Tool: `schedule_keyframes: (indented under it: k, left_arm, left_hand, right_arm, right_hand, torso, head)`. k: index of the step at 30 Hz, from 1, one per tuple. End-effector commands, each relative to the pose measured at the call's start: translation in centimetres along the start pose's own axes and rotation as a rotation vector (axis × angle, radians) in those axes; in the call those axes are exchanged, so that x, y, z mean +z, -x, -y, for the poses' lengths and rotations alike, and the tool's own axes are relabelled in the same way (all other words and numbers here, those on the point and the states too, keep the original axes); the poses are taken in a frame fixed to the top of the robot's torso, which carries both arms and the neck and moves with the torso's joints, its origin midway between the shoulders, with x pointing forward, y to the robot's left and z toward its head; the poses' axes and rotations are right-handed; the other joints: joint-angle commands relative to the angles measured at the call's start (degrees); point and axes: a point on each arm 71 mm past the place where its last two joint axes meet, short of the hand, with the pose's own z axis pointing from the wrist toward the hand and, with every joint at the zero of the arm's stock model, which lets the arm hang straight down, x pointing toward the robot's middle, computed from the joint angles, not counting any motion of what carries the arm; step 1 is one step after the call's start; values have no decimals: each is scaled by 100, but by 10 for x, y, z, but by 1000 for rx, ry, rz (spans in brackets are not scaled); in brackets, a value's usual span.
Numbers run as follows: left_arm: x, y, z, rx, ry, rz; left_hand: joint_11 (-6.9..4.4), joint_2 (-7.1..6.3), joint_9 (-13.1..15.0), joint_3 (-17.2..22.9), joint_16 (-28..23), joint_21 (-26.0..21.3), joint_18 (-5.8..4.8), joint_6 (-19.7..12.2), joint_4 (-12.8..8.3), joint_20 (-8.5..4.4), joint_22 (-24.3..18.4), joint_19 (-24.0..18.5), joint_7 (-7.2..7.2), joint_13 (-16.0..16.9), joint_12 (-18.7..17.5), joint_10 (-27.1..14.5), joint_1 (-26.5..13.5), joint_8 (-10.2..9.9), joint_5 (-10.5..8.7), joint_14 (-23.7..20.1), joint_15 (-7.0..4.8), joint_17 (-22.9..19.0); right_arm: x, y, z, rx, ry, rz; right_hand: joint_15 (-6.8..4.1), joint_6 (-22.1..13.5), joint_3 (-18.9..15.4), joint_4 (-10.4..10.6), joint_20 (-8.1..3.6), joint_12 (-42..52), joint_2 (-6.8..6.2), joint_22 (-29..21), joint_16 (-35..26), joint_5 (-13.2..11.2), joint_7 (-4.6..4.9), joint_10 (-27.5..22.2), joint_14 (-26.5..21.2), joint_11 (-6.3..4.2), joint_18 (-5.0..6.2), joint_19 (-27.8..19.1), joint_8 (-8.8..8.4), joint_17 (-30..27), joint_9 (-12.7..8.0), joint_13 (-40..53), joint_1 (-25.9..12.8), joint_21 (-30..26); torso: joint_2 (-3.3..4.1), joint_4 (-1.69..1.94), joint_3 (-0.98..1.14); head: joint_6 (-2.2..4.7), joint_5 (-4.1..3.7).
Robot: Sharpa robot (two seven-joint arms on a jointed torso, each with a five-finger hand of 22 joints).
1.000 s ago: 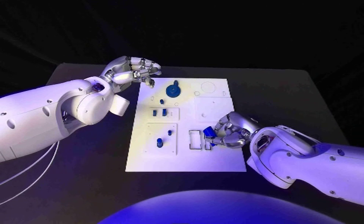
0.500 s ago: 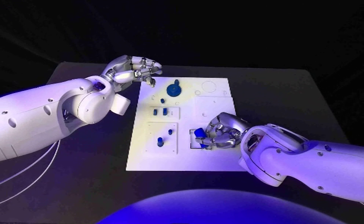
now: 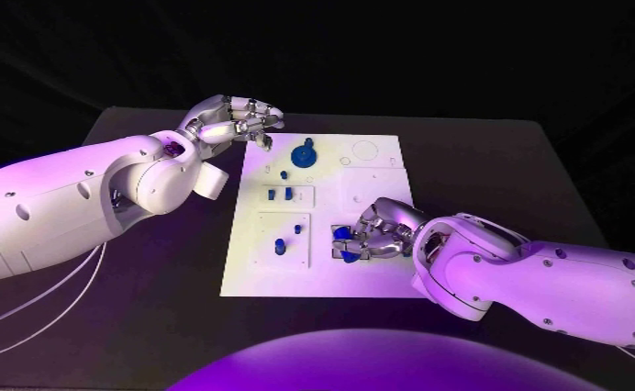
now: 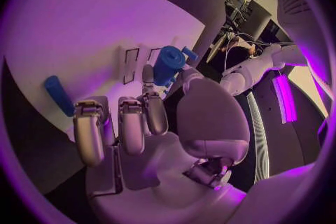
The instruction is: Assemble the parts on the task board
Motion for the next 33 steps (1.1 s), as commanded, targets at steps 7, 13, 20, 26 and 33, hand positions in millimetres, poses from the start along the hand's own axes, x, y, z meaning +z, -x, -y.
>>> schedule_keyframes:
  k: [7,13,20,26,33]
  left_arm:
    - [0,-2,1,-10,-6,-13]
    - [0,-3,1,-10,-6,-13]
    - [0,-2,1,-10,-5,-12]
    - [0,-1,1,-9,-5,-10]
    - [0,-1,1,-8,-4,-8]
  left_hand:
    - [0,73,9,-22,-29,-33,101,-47,19,6,-4,31,-11,-9,20,-48,-11,18,38,-15,14,-9]
    - [0,76,9,-19,-30,-35,101,-48,19,6,-4,31,-11,-10,20,-51,-9,19,47,-17,14,-9]
    - [1,76,8,-21,-30,-37,101,-51,22,6,-3,32,-9,-11,21,-52,-13,19,52,-17,15,-9]
    - [1,76,8,-21,-30,-37,101,-51,22,6,-3,32,-9,-11,21,-52,-13,19,52,-17,15,-9]
    - [1,76,8,-21,-30,-37,101,-51,22,6,-3,32,-9,-11,21,-52,-13,19,52,-17,15,-9]
  right_arm:
    - [4,1,1,-63,-17,-10]
    - [5,2,-1,-74,-7,-1]
    - [3,2,-5,-78,16,2]
    - [-4,3,-5,-68,39,3]
    - [-14,7,-3,-66,76,0]
  right_hand:
    - [-22,-12,-454,18,-14,-84,-131,1505,9,-246,38,-24,570,32,-37,609,-37,1339,92,512,-331,24]
    - [-17,-31,-584,23,-10,-134,-165,1505,10,-417,45,-48,571,38,-37,609,-43,1345,128,483,-423,24]
    - [-14,-42,-640,25,-7,-137,-180,1505,9,-484,49,-48,570,42,-37,609,-47,1342,146,485,-477,24]
    - [-15,-33,-580,12,-6,-95,-103,1505,16,-373,42,-20,575,37,-37,609,-42,1364,181,525,-353,24]
    - [-32,3,-482,-1,-19,15,-58,1505,37,-363,17,47,588,15,-37,609,-32,1424,250,622,108,24]
  torso:
    - [8,10,-2]
    - [10,3,0]
    - [2,-4,10]
    - [-2,-8,9]
    - [-5,-11,8]
  head:
    - [4,4]
    - [-1,13]
    - [-6,16]
    - [-6,22]
    - [-6,23]
